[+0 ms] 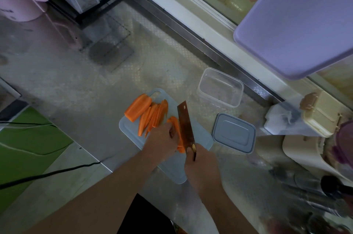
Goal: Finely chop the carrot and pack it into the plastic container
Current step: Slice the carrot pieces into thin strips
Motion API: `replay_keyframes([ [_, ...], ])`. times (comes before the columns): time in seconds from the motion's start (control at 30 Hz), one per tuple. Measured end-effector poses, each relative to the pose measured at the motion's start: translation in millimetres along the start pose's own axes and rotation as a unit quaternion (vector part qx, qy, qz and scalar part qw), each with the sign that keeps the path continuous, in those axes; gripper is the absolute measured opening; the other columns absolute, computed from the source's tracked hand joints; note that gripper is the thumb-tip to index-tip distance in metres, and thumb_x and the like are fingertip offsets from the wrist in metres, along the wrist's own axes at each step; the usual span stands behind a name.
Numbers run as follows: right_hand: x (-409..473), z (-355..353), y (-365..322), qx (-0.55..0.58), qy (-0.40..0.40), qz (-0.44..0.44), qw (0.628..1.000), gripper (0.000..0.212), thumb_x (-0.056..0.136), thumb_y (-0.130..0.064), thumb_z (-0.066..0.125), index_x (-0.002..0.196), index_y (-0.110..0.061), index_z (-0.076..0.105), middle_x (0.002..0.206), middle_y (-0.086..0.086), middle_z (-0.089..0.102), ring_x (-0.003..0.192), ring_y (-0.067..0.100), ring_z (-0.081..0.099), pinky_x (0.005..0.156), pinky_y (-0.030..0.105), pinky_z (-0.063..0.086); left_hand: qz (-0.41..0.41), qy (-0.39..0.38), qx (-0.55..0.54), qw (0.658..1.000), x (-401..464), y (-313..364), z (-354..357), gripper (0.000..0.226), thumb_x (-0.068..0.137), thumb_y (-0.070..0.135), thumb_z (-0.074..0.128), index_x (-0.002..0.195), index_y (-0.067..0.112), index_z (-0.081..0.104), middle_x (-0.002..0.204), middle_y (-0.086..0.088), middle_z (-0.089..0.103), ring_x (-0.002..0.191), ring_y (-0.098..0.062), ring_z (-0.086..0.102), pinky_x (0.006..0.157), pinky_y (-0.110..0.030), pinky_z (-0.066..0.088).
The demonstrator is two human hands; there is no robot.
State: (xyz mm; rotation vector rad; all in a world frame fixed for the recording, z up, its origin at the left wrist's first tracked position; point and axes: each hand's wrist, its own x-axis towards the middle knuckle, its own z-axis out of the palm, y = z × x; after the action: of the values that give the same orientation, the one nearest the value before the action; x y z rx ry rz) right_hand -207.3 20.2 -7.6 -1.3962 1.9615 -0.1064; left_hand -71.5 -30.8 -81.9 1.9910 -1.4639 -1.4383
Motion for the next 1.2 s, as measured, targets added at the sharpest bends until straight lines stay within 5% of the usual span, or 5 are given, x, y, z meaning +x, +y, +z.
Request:
replay_keyframes([
  [0.57,-4,7,-4,-0.057,-0.014,0.019,0.998,0.031,0.104,-0.024,0.041,0.073,-0.024,0.048,0.064,-0.003,0.055,0.053,0.009,0.052,0.047,0.019,0.033,0.02,0.033,0.001,0.999,-3,1,2,0.023,0.098,0.034,0.052,0.078,0.023,0.056,0.064,0.001,0.067,0.06,-0.019,0.07,0.059,-0.046,0.061],
  [0.87,9,13,-14,-0.065,-0.01,0.024,0.998,0.019,0.102,-0.026,0.042,0.084,-0.028,0.049,0.077,-0.006,0.06,0.075,0.018,0.063,0.061,0.028,0.044,0.001,0.021,-0.006,1.0,-1,6,1,0.022,0.1,0.031,0.054,0.081,0.021,0.058,0.066,-0.001,0.069,0.056,-0.019,0.069,0.058,-0.046,0.061],
  [1.2,3,11,-3,-0.059,-0.021,0.036,0.997,0.024,0.101,-0.025,0.041,0.079,-0.026,0.05,0.075,-0.006,0.061,0.073,0.014,0.065,0.06,0.026,0.048,-0.014,0.026,0.002,1.0,-3,12,-1,0.02,0.099,0.029,0.053,0.079,0.024,0.055,0.064,-0.002,0.069,0.054,-0.021,0.07,0.055,-0.046,0.062],
])
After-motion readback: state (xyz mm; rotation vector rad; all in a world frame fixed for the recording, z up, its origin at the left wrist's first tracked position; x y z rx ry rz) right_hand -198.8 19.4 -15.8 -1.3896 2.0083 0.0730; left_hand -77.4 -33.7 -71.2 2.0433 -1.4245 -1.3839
